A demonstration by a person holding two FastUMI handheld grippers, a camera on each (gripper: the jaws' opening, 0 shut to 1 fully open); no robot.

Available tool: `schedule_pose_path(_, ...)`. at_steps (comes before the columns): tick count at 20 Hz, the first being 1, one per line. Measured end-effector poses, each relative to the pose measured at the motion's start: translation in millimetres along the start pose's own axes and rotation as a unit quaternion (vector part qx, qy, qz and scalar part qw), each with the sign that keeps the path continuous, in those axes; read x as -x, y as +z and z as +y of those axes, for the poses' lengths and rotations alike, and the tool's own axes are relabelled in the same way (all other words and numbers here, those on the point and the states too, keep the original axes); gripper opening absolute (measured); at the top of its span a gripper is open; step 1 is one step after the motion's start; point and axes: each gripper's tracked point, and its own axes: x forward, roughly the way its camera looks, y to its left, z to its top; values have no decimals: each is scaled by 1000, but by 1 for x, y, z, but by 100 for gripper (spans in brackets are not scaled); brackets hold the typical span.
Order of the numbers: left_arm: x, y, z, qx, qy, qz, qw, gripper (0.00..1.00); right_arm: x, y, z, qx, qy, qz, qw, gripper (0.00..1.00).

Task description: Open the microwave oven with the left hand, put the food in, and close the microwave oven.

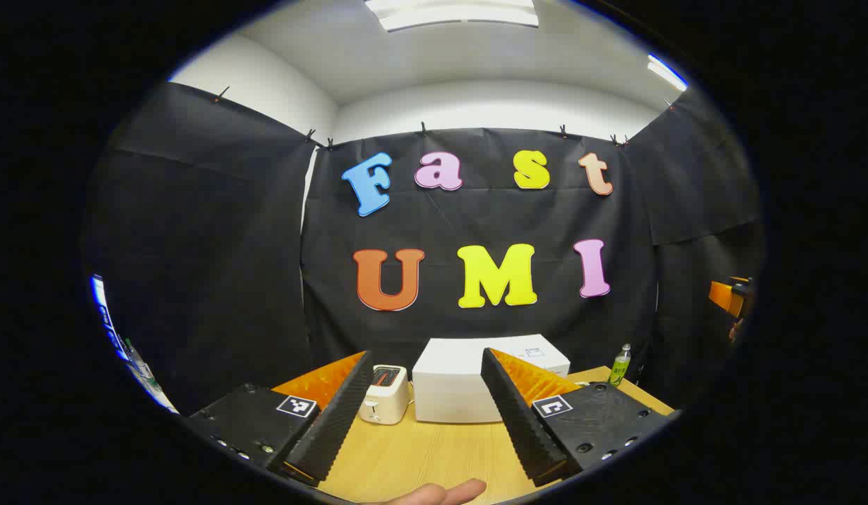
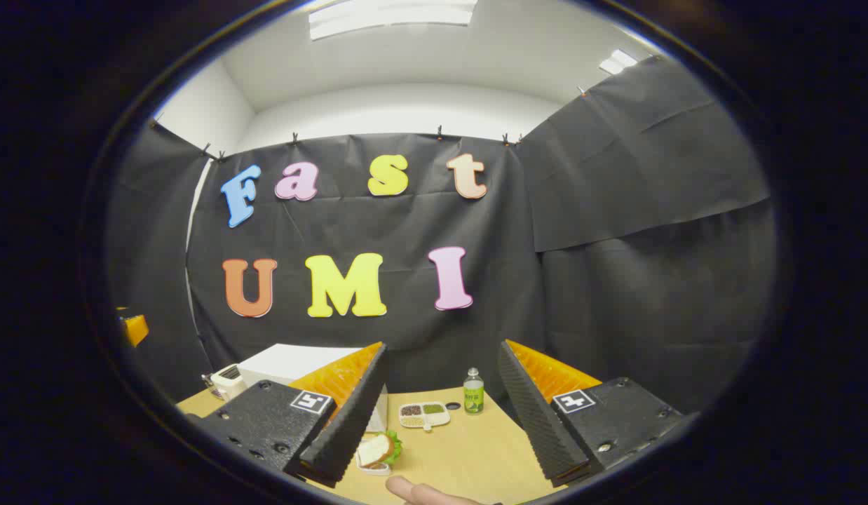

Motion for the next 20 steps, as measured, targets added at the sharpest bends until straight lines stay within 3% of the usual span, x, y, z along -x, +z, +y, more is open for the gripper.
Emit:
schedule_pose_path(1, 0, -1, 1, -1, 1, 0, 1000, 95, -1, -2, 0, -1, 2, 1, 1000, 92)
schedule_pose_path(2, 0, -3, 3, -1, 2, 1, 1000, 85, -2, -2, -1, -1, 1, 2, 1000, 92)
schedule_pose_path(4, -1, -4, 6, 2, 3, 2, 1000, 85, -4, -4, -3, -1, 3, 4, 1000, 92)
schedule_pose_path(5, -3, -4, 6, 4, 3, 1, 1000, 95, -4, -5, -3, -1, 5, 3, 1000, 92)
schedule_pose_path(6, -5, -4, 6, 5, 4, 0, 1000, 95, -4, -4, -5, -2, 5, 2, 1000, 92)
schedule_pose_path(7, -7, -8, 6, 4, 4, 2, 1000, 85, -5, -4, -7, -2, 5, 0, 1000, 92)
schedule_pose_path(9, -11, -12, 4, 3, 3, 7, 1000, 85, -6, -6, -9, -3, 4, -1, 1000, 92)
schedule_pose_path(10, -12, -14, 3, 5, 2, 8, 1000, 95, -6, -6, -9, -3, 6, -1, 1000, 92)
schedule_pose_path(16, -34, -27, -3, 17, 11, 12, 1000, 96, -11, -16, -17, -13, 9, -4, 1000, 92)
schedule_pose_path(20, -73, -47, -31, 60, -6, 14, 998, 95, -21, -25, -25, -13, 9, -12, 1000, 92)
